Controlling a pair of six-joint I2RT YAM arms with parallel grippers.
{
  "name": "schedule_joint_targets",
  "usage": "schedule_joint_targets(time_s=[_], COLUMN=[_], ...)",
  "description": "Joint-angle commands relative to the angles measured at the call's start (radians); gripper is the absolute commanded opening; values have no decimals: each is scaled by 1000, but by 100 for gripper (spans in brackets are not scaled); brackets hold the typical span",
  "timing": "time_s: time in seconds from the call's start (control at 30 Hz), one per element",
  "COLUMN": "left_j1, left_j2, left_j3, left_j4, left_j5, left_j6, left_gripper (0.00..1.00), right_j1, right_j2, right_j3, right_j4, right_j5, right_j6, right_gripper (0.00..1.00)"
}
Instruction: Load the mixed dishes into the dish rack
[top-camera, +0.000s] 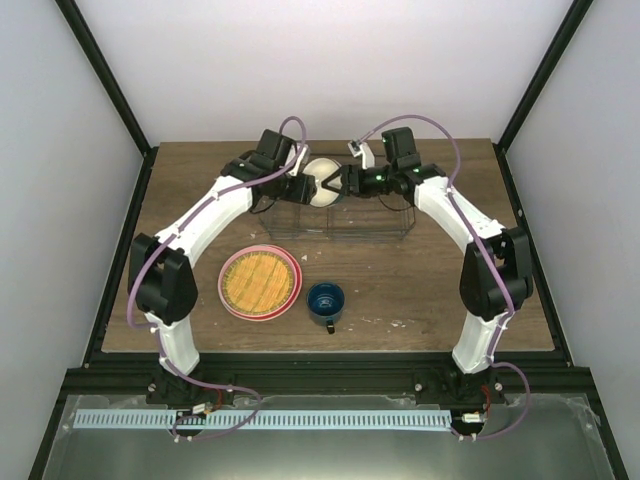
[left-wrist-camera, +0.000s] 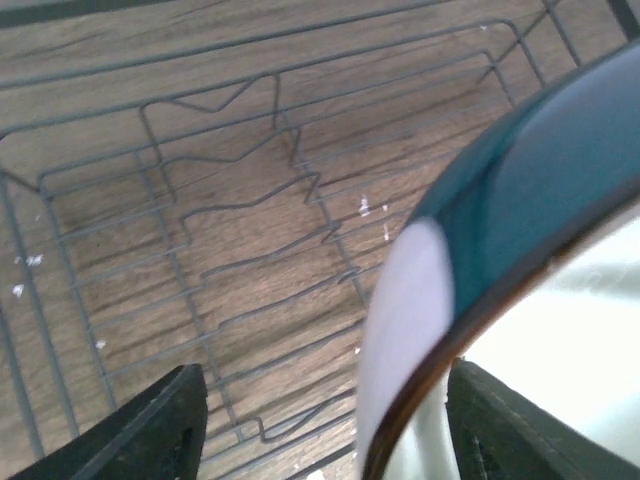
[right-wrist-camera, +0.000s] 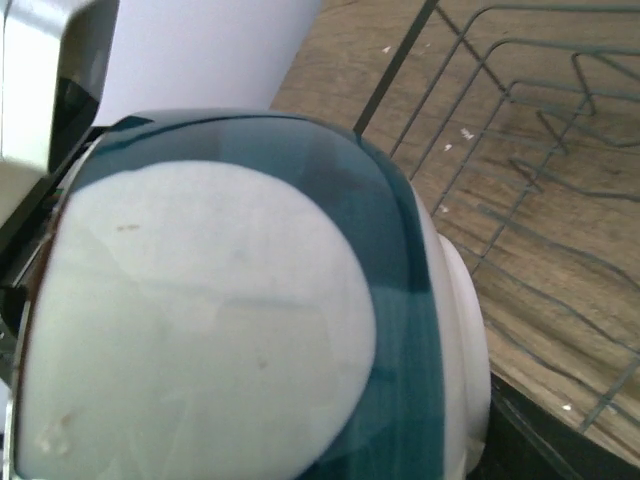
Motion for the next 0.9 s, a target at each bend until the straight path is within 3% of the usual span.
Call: schedule_joint_targets(time_s=[0.0, 0.1, 0.2, 0.5, 0.87], left_j1=[22, 56, 97, 156, 164], left_j2=[-60, -104, -174, -320, -383], left_j3=[-25, -43, -63, -45, -159], left_j4=[-28, -40, -32, -74, -31], left_j5=[-80, -93, -83, -105, -88], left_j6=[23, 17, 5, 20, 3], left_gripper=[75, 92, 99, 100, 100], right_j1=[1, 1, 1, 18, 101], right_j2=[2, 21, 35, 128, 287], right_j3=[117, 191, 252, 416, 528], right_j4=[-65, -163, -248, -470, -649], right_j5=[124, 268, 415, 861, 1388], right_j6=[-64, -109, -145, -236, -287], right_gripper=[29, 29, 29, 29, 29])
